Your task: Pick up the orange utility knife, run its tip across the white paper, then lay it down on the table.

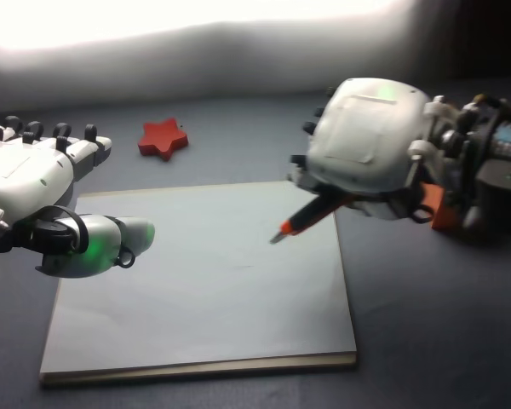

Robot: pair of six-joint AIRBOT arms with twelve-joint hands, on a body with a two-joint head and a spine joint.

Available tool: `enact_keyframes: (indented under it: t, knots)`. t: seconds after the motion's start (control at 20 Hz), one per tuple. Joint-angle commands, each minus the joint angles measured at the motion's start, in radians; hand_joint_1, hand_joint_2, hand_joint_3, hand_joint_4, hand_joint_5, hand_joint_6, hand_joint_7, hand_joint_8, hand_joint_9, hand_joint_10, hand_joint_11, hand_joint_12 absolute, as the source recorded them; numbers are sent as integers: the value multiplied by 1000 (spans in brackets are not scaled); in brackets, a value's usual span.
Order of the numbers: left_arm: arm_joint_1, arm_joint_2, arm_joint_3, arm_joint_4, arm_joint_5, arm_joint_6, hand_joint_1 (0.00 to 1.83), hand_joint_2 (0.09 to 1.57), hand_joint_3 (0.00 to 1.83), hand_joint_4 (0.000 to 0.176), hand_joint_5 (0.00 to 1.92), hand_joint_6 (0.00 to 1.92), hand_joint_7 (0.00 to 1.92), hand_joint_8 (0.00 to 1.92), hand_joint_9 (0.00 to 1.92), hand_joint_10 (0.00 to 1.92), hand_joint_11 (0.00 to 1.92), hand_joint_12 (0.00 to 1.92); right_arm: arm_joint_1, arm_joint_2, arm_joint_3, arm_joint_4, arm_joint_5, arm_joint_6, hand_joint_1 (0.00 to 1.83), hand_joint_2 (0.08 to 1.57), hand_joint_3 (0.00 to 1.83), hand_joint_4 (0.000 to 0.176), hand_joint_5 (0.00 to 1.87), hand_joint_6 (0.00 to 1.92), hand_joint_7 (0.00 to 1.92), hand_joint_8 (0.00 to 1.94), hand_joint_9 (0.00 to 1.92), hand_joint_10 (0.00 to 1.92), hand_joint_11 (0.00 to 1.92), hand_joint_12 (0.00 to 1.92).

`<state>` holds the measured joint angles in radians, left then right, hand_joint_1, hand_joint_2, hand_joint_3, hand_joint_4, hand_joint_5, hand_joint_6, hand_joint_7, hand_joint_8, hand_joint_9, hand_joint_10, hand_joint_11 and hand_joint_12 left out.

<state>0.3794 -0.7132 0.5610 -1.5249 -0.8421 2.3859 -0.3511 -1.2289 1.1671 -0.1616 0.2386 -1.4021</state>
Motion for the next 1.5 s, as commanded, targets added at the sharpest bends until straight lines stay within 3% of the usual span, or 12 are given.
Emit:
enact_keyframes:
  t: [0.0,0.2,0.45,0.7,0.95,1.45]
  knots:
    - [-5,2,8,71,-34,4,28,1237,2,55,45,2,154,6,194,17,0,740,17,-6,-1,33,113,-39,1426,1223,0,176,1264,1921,1469,1941,1577,1921,1630,1921]
    - [-3,0,14,74,-24,4,33,1242,2,64,51,3,139,2,198,13,0,732,31,-75,19,36,43,-81,1443,1216,0,176,1257,1921,1478,1941,1579,1921,1629,1921]
    - [2,-5,15,95,0,-3,53,1240,0,54,84,8,167,8,209,11,0,804,56,-133,50,-12,-40,-81,1443,1225,1,176,1272,1921,1472,1941,1577,1921,1618,1921]
    - [21,-15,16,149,1,-64,16,1245,1,49,66,3,153,0,198,2,0,745,53,-159,71,-48,-21,-80,1452,1213,0,176,1273,1921,1469,1941,1567,1921,1613,1921]
    - [74,-21,25,240,0,-180,11,1254,3,47,51,0,144,0,208,6,0,682,26,-169,71,-75,12,-82,1454,1211,0,176,1257,1921,1447,1941,1554,1921,1604,1921]
    - [82,-25,28,243,-10,-182,0,1243,0,46,54,1,168,3,223,7,0,806,5,-201,74,-81,16,-98,1455,1202,0,176,1226,1921,1449,1941,1562,1921,1618,1921]
